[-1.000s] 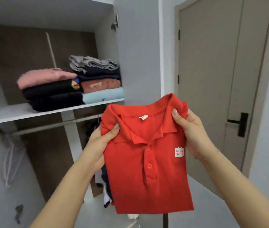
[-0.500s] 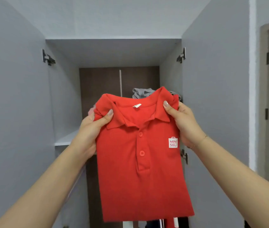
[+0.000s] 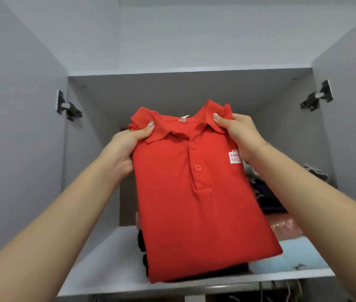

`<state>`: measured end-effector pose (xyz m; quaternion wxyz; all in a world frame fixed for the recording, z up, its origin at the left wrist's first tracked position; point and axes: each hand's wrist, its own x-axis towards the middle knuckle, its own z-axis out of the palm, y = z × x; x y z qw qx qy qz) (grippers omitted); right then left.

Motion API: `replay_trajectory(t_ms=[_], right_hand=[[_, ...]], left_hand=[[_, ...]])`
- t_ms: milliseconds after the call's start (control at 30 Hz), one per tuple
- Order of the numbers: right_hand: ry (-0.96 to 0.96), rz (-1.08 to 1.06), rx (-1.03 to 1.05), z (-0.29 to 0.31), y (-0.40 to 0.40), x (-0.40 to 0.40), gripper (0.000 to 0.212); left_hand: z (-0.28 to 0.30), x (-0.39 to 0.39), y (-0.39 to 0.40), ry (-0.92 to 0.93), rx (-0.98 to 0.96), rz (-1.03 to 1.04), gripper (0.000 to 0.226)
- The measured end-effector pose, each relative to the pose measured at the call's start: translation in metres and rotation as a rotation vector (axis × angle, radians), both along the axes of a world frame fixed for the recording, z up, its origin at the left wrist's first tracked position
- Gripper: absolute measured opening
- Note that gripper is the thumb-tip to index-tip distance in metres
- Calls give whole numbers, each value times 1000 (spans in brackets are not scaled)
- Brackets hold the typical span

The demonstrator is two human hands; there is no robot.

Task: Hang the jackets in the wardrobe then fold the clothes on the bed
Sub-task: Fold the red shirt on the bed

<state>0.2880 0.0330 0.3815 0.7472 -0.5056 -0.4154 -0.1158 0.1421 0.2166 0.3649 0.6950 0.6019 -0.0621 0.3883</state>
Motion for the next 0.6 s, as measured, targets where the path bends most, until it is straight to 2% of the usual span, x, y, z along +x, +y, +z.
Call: replay_trajectory(t_ms=[100, 200, 300, 367, 400, 467, 533, 600], right_hand=[[18, -80, -59, 36, 44, 49, 32], [81, -223, -206, 45, 85, 95, 35], [209, -231, -615, 19, 107, 125, 29], [201, -199, -984, -8, 107, 125, 19], [161, -231, -1093, -19, 105, 127, 24], [78, -348, -1131, -37, 96, 127, 51], [-3, -446, -1067, -46, 82, 125, 80], [-40, -389, -1024, -53, 68, 124, 79]], left_hand=[[41, 51, 41, 104, -25, -25, 5], [50, 108, 79, 192, -17, 8, 16], [19, 151, 109, 301, -26, -10, 25], [-8, 168, 122, 425, -28, 15, 30], [-22, 171, 127, 493, -4, 26, 32], [-42, 169, 131, 591, 35, 3, 31], [-51, 156, 129, 635, -2, -32, 28], [-61, 134, 127, 617, -10, -101, 25]])
